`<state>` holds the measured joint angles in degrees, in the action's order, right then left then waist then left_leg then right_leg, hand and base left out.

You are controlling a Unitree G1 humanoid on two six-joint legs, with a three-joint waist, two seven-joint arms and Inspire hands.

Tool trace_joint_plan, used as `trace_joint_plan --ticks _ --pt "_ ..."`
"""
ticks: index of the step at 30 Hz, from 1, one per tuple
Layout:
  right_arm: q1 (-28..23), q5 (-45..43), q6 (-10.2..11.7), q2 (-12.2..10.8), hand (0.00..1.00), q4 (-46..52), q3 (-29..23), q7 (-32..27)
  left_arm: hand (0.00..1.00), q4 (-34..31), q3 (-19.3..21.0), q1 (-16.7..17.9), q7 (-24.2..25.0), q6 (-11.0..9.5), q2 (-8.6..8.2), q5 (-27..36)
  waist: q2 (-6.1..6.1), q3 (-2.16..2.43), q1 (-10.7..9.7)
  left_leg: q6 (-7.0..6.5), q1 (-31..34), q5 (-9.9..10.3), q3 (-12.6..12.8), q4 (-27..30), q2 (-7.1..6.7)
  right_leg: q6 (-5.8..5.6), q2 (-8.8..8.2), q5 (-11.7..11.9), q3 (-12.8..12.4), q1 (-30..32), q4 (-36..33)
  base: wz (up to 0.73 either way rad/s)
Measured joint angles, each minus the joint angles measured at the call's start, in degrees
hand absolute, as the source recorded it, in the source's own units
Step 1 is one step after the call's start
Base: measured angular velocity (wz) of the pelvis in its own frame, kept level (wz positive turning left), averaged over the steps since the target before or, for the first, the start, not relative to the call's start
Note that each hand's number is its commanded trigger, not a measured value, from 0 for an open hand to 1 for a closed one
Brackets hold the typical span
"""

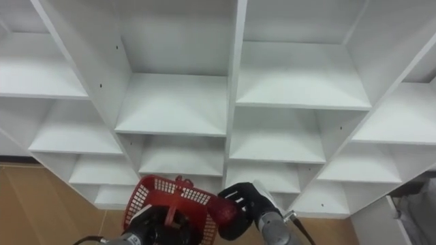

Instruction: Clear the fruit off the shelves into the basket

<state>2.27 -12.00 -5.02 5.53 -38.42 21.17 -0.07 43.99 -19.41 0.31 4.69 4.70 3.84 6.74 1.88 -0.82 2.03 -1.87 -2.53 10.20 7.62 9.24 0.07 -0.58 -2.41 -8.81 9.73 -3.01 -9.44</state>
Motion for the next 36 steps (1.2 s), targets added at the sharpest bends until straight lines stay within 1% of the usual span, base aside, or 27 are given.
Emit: trace_joint_plan --ticks 5,8,12,16,19,22,25,26,31,36 --pt "1.2 -0.1 0.2 -0.8 1.00 -3.1 0.0 0.0 1.00 0.0 -0.3 0.1 0.0 0.0 -0.17 0.0 0.02 0.00 0.0 0.00 -0.2 0.0 -0.1 0.0 0.01 0.00 -0.02 0.0 0.0 -0.1 -0.1 0.00" --pt "1.4 0.6 0.3 -0.9 1.00 -4.7 0.2 -0.3 1.00 0.1 -1.6 0.1 -0.1 -0.1 0.09 0.1 0.05 -0.05 0.0 0.00 -0.2 0.0 -0.3 0.1 0.00 0.00 -0.03 0.0 -0.1 -0.3 -0.1 0.02" --pt "1.7 1.3 0.3 -0.9 1.00 -6.3 2.3 -0.6 1.00 0.1 -3.4 0.2 0.0 -0.1 0.09 0.3 0.03 -0.14 0.2 0.00 -0.2 0.0 -0.7 0.2 0.01 0.00 0.01 0.0 0.0 -0.4 -0.1 0.00" --pt "1.7 1.2 0.3 -1.0 1.00 -6.3 2.7 -0.6 1.00 0.1 -3.4 0.2 0.7 -0.1 -0.04 0.2 0.06 -0.22 0.2 0.00 -0.2 0.0 -1.2 0.4 -0.04 0.00 -0.01 0.0 0.3 -0.8 0.0 0.06" --pt "1.9 1.4 0.2 -1.0 1.00 -6.3 2.7 -0.6 1.00 0.1 -3.5 0.2 0.9 -0.1 -0.01 0.3 0.13 -0.26 0.3 0.00 -0.1 0.0 -1.6 0.4 -0.43 -0.02 -0.05 -0.1 0.6 -0.9 0.0 0.05" --pt "2.3 1.4 0.2 -1.0 1.00 -6.4 2.8 -0.6 1.00 0.1 -3.5 0.2 1.0 -0.1 -0.10 0.2 0.14 -0.26 0.7 0.00 -0.1 0.0 -1.7 0.4 -0.48 -0.06 -0.11 -0.1 0.7 -0.9 0.0 0.00" --pt "2.9 1.4 0.3 -0.9 1.00 -7.8 2.9 -0.5 1.00 0.1 -3.5 0.2 1.0 -0.1 -0.46 0.0 0.19 -0.28 1.4 -0.01 -0.2 0.0 -1.7 0.4 -0.52 -0.07 -0.18 -0.1 0.8 -1.1 0.0 0.03" --pt "3.2 1.4 0.3 -0.9 1.00 -8.5 3.4 -0.5 1.00 0.1 -3.5 0.2 1.1 -0.1 -0.43 0.0 0.25 -0.31 1.5 -0.02 -0.2 0.0 -1.9 0.4 -0.57 -0.07 -0.27 -0.1 1.4 -1.2 0.0 0.12" --pt "3.5 1.9 0.3 -0.8 1.00 -10.0 4.8 -0.1 1.00 0.2 -4.4 0.3 1.3 -0.1 -0.16 -0.1 0.25 -0.32 1.7 -0.04 -0.3 0.0 -3.0 0.5 -0.71 -0.16 -0.35 -0.1 1.8 -1.8 -0.1 0.09" --pt "3.5 2.6 0.3 -0.9 1.00 -10.9 5.2 0.0 1.00 0.7 -5.1 0.3 2.5 -0.1 -0.03 -0.1 0.25 -0.32 2.2 -0.05 -0.6 0.0 -3.1 0.7 -0.74 -0.18 -0.40 -0.2 2.0 -2.3 -0.1 0.01"
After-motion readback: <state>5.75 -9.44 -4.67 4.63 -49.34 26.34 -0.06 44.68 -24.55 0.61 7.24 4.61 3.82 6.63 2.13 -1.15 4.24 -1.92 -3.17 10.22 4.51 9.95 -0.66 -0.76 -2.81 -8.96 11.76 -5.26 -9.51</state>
